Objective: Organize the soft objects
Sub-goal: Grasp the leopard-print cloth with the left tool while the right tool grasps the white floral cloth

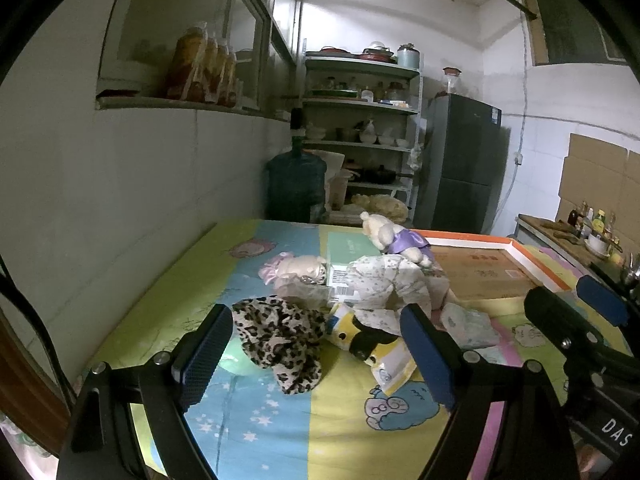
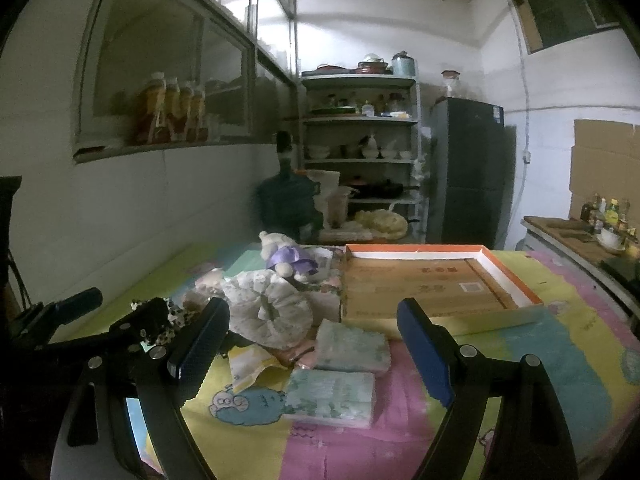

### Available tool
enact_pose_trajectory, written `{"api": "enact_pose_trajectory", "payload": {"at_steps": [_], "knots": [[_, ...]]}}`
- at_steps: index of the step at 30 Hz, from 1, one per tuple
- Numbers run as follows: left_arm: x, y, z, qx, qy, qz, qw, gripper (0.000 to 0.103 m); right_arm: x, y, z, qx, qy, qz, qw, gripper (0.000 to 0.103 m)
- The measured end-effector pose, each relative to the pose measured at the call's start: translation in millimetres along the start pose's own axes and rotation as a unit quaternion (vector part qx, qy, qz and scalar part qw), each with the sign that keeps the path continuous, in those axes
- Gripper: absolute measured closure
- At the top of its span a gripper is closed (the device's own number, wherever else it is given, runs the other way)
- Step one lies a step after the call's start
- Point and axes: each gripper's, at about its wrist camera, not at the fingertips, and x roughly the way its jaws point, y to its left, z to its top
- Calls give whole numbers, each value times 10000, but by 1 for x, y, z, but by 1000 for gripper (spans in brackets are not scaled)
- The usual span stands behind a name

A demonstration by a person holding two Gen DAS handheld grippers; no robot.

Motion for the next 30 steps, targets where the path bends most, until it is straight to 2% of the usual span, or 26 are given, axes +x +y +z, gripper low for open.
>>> {"api": "enact_pose_trajectory", "payload": {"at_steps": [9, 17, 25, 30], "knots": [[7, 31, -7, -313, 110, -41, 9994, 17, 20, 9, -11, -46, 285, 377, 9989, 16], [24, 59, -26, -530, 400, -136, 9977, 17, 44, 28, -21, -212, 542, 899, 9943, 16], [56, 68, -22, -782, 623, -393, 9942, 17, 57, 34, -23, -221, 621, 965, 9931, 16], [73, 67, -23, -864, 742, -550, 9920, 33, 71, 31, -21, -190, 711, 1041, 9918, 16]]}}
